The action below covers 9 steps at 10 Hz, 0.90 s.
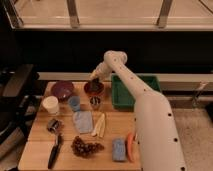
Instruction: Wipe red bowl with eraser
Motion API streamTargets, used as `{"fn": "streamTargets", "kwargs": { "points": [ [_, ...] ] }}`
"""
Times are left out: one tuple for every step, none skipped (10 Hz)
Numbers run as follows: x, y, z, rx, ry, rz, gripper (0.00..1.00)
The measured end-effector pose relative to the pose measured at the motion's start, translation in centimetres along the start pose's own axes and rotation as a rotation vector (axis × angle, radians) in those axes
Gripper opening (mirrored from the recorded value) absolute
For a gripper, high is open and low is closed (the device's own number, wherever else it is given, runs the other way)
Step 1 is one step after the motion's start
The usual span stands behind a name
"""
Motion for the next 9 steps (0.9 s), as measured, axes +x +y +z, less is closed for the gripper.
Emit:
{"fn": "streamTargets", "kwargs": {
  "points": [
    [-0.1,-1.0,0.5,0.01,-0.007,-0.011,0.0],
    [-0.5,-1.5,0.7,0.019,-0.013,-0.014,0.0],
    [-1.1,-1.6,0.5,0.024,-0.018,-0.01,0.0],
    [-2.0,-1.4,-0.1,0.025,-0.023,-0.003,0.0],
    [-2.3,-1.1,-0.6,0.022,-0.022,0.003,0.0],
    [-2.7,-0.6,-1.2,0.01,-0.024,0.01,0.0],
    [-2.7,-0.3,-1.6,-0.003,-0.023,0.012,0.0],
    [-2.4,0.9,-2.2,-0.018,-0.016,0.021,0.0],
    [-1.7,1.6,-2.8,-0.019,-0.003,0.033,0.0]
  ]
}}
